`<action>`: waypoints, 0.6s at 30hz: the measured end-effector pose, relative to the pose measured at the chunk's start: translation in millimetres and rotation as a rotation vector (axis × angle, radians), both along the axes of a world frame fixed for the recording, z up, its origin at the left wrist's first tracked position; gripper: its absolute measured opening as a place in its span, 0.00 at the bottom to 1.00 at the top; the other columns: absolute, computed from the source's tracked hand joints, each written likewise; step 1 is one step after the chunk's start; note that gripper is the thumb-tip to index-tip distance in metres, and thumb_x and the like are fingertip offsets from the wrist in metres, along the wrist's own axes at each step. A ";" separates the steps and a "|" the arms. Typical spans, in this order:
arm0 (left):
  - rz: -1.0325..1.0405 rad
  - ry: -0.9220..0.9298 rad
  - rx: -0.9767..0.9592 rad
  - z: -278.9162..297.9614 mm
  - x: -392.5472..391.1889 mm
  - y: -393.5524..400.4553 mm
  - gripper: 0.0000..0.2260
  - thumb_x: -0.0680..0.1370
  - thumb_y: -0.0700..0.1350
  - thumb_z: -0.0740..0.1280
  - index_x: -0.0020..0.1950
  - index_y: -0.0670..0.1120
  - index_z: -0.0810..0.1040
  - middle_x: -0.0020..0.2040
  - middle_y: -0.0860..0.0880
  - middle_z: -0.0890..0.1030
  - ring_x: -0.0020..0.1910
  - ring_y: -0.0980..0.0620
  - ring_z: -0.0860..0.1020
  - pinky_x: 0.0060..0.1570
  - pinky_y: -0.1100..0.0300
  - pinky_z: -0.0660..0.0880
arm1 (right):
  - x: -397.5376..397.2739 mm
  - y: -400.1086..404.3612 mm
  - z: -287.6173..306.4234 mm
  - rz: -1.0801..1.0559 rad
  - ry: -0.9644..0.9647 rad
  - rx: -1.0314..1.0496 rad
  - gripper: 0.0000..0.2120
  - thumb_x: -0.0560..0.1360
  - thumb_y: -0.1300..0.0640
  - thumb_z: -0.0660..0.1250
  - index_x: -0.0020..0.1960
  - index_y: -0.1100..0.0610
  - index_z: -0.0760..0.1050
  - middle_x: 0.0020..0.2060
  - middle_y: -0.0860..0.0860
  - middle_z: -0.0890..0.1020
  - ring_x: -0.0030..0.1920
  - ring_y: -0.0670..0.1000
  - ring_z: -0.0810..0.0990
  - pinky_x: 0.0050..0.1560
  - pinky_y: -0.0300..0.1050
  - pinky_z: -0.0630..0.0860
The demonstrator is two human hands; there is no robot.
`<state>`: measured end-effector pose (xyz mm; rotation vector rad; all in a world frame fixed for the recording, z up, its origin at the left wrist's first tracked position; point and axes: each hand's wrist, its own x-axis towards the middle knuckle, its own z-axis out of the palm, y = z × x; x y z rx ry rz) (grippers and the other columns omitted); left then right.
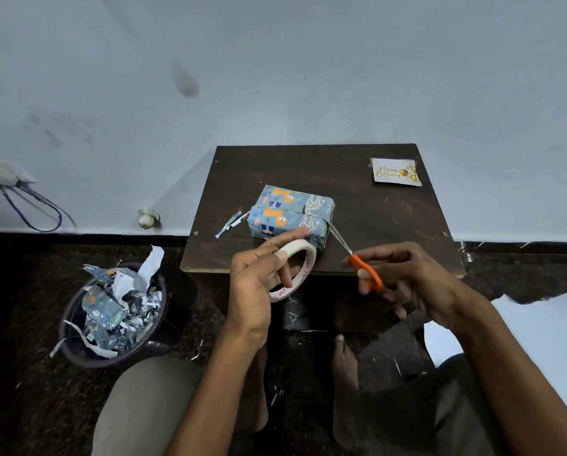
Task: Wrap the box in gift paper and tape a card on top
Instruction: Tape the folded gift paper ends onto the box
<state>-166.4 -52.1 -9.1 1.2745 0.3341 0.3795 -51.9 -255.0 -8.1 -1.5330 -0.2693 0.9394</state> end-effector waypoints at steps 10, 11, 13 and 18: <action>0.024 0.014 0.015 0.3 0.7 -2.2 0.16 0.70 0.41 0.60 0.21 0.46 0.71 0.57 0.37 0.85 0.63 0.40 0.80 0.69 0.31 0.67 | 13.8 7.8 -2.9 0.230 -0.002 -0.122 0.10 0.74 0.63 0.71 0.54 0.59 0.86 0.37 0.62 0.80 0.23 0.46 0.66 0.19 0.35 0.62; 0.025 0.015 0.018 -0.6 0.5 -2.0 0.16 0.70 0.41 0.60 0.21 0.46 0.72 0.57 0.37 0.85 0.63 0.39 0.80 0.69 0.31 0.68 | 15.0 10.1 -3.3 0.227 0.002 -0.113 0.11 0.72 0.61 0.72 0.53 0.59 0.86 0.37 0.62 0.80 0.24 0.46 0.65 0.19 0.34 0.61; 0.024 0.028 0.028 -2.5 -0.5 -1.0 0.16 0.70 0.41 0.60 0.21 0.46 0.72 0.55 0.39 0.85 0.62 0.40 0.81 0.68 0.34 0.71 | 18.6 15.5 -5.2 0.204 0.011 -0.108 0.13 0.68 0.59 0.73 0.52 0.60 0.86 0.37 0.62 0.80 0.25 0.46 0.64 0.20 0.34 0.60; 0.100 0.113 0.074 2.0 -3.7 -2.7 0.17 0.71 0.46 0.63 0.22 0.46 0.78 0.27 0.46 0.76 0.40 0.48 0.79 0.52 0.50 0.74 | 25.9 26.4 -5.9 0.183 0.031 -0.102 0.10 0.74 0.65 0.68 0.52 0.61 0.86 0.36 0.62 0.79 0.24 0.46 0.62 0.19 0.34 0.58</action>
